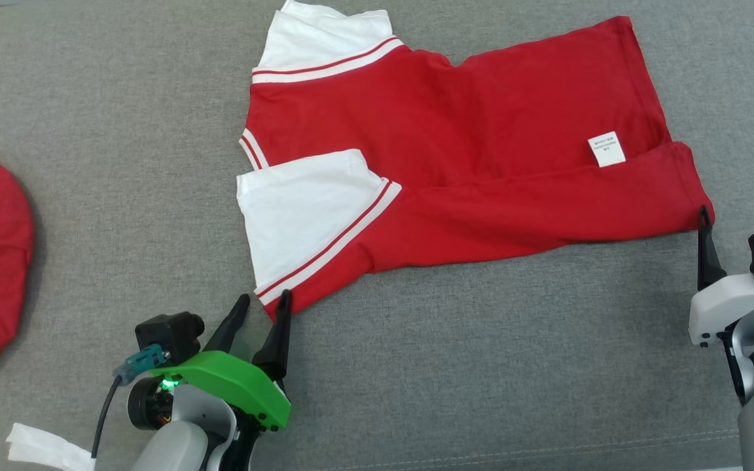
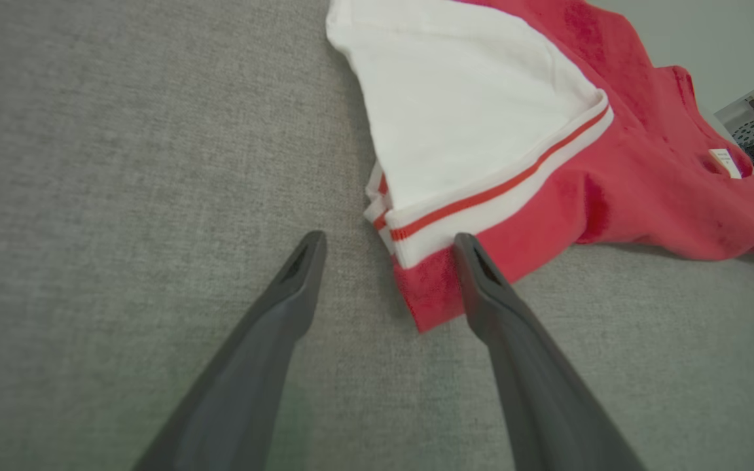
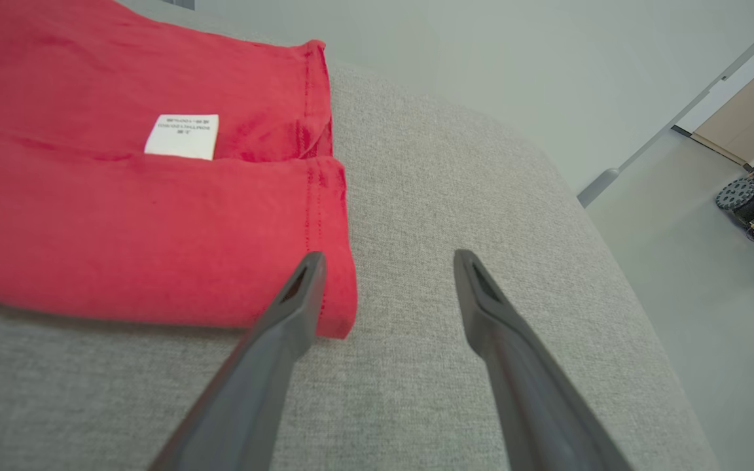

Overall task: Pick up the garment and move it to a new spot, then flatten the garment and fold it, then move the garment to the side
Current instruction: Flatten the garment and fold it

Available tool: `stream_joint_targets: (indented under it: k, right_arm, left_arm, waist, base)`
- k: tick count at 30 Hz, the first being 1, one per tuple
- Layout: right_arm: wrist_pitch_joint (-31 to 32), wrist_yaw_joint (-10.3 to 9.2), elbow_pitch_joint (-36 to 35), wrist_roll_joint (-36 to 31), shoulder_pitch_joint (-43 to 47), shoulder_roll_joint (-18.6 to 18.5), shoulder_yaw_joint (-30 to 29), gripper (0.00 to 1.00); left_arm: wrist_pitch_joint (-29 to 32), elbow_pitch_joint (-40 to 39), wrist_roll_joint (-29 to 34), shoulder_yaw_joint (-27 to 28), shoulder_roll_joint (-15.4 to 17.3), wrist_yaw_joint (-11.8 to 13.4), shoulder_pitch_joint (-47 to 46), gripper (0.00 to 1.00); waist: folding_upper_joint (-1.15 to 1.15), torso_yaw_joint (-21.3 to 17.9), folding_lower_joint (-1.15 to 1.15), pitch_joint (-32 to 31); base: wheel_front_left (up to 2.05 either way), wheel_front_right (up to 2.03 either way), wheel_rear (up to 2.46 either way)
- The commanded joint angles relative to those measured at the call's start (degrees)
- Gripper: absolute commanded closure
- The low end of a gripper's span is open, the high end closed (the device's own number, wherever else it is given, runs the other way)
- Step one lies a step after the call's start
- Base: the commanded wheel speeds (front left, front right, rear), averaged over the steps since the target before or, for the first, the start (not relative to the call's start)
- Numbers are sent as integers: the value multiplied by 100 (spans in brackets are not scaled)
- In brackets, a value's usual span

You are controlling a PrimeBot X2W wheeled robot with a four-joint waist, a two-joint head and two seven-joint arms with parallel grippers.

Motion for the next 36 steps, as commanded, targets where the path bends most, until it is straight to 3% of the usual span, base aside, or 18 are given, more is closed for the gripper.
stream_joint_targets:
  k: [1,2,3,4,5,6,7,20,22,23,28,36]
  right_arm:
    - [-41,-12,34,14,-77,13,25,0]
    - [-50,-12,59,22,-88,10,46,0]
    - [-68,-12,96,61,-101,12,74,0]
    - [-76,-12,122,88,-103,11,100,0]
    - [-102,-12,165,138,-111,8,142,0]
    - [-120,-12,205,199,-124,11,174,0]
    - [-150,-12,253,276,-152,10,223,0]
    - [-64,-11,1232,2151,-606,-346,752,0]
    - [8,-11,1343,2365,-616,-451,876,51]
    - [37,-11,1383,2506,-610,-460,962,100]
    - [46,-12,1445,2920,-463,-634,1238,100]
    - [109,-13,1162,3234,-43,-969,1447,100]
  left_arm:
    - [58,31,-21,-26,-9,-37,-98,0]
    - [93,52,-35,-39,-10,-46,-111,1]
    - [118,74,-55,-52,-11,-48,-123,25]
    - [153,79,-74,-60,-13,-58,-119,40]
    - [151,63,-82,-71,-6,-76,-110,71]
    - [151,44,-90,-68,9,-83,-93,94]
    - [154,16,-93,-73,33,-87,-54,100]
    - [311,-491,77,-135,411,-45,43,100]
    - [321,-524,112,-150,432,-38,18,100]
    - [307,-537,128,-155,438,-44,4,100]
    - [261,-592,259,-237,550,-108,-28,100]
    - [440,-830,632,-490,1005,-152,153,100]
  waist:
    - [0,-58,0,16]
    - [0,-72,0,20]
    - [0,-86,0,24]
    - [0,-95,0,27]
    - [0,-102,0,36]
    - [0,-104,0,40]
    - [0,-101,0,45]
    - [0,148,0,153]
    - [0,166,0,159]
    - [0,172,0,157]
    - [0,148,0,88]
    - [0,34,0,-124]
  base:
    - [0,0,0]
    - [0,0,0]
    - [0,0,0]
    - [0,0,0]
    - [0,0,0]
    - [0,0,0]
    - [0,0,0]
    - [0,0,0]
    - [0,0,0]
    - [0,0,0]
    - [0,0,0]
    - [0,0,0]
